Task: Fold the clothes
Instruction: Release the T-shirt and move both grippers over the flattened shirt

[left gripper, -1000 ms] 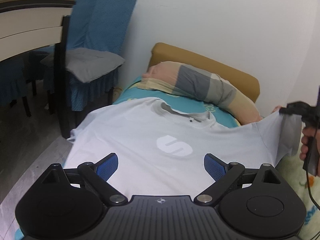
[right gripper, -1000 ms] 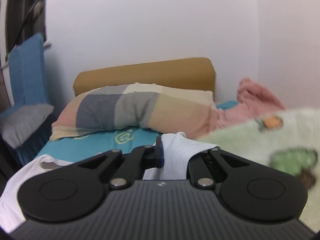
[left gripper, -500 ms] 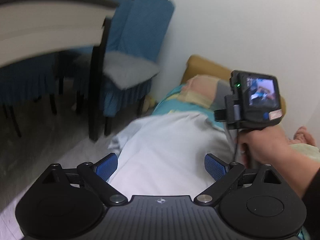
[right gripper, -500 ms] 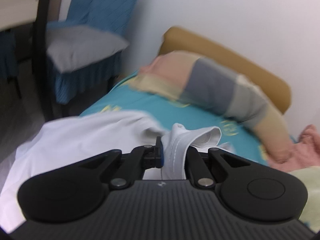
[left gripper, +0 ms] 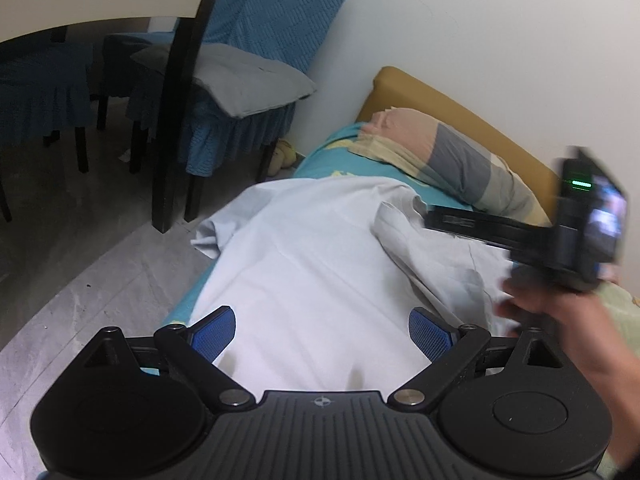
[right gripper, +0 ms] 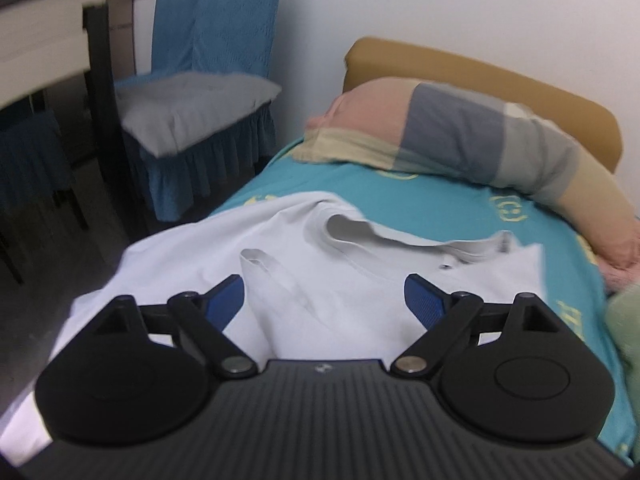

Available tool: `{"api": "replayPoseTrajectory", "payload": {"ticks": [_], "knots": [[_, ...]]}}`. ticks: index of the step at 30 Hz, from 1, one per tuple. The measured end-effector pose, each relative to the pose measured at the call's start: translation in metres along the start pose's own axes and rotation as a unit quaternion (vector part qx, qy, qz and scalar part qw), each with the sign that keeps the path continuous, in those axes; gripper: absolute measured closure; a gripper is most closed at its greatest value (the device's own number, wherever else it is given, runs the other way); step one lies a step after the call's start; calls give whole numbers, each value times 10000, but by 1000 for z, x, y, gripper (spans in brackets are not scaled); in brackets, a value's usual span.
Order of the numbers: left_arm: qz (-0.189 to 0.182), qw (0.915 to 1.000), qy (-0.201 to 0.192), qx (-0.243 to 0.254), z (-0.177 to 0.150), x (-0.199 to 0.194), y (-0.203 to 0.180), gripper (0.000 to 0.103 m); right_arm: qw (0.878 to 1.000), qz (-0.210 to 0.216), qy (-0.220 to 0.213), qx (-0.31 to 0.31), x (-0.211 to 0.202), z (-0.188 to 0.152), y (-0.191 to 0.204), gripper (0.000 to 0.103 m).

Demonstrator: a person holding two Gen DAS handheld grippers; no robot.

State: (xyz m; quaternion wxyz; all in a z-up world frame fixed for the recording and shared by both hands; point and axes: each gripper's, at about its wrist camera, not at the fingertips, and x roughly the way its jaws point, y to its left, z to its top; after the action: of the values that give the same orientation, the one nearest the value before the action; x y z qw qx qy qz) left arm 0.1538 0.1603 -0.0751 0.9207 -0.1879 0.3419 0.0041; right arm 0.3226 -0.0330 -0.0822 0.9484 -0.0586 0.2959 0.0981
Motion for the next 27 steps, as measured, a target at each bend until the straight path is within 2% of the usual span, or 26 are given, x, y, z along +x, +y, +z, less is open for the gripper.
{"api": "replayPoseTrajectory", "payload": {"ticks": [5, 9, 13, 21, 24, 27], "knots": [[20, 9994, 14, 335, -15, -10, -18, 9, 9973, -140, -42, 725, -93, -28, -41, 15], [40, 9979, 16, 647, -29, -20, -33, 9, 9900, -80, -48, 1404, -177, -80, -61, 14], [24, 9958, 89, 910, -44, -37, -49, 9, 9844, -2, -30, 1762, -242, -124, -74, 14], [-57, 9895, 60, 1444, -71, -79, -88, 10, 9707, -166, -616, 2316, -337, -149, -123, 14], [-157, 9842, 358, 1728, -94, -81, -115, 14, 9661, -214, -838, 2431, -363, -160, -148, 14], [-284, 9738, 610, 2170, -121, -81, -151, 20, 9611, -348, -918, 2581, -378, -177, -175, 14]]}}
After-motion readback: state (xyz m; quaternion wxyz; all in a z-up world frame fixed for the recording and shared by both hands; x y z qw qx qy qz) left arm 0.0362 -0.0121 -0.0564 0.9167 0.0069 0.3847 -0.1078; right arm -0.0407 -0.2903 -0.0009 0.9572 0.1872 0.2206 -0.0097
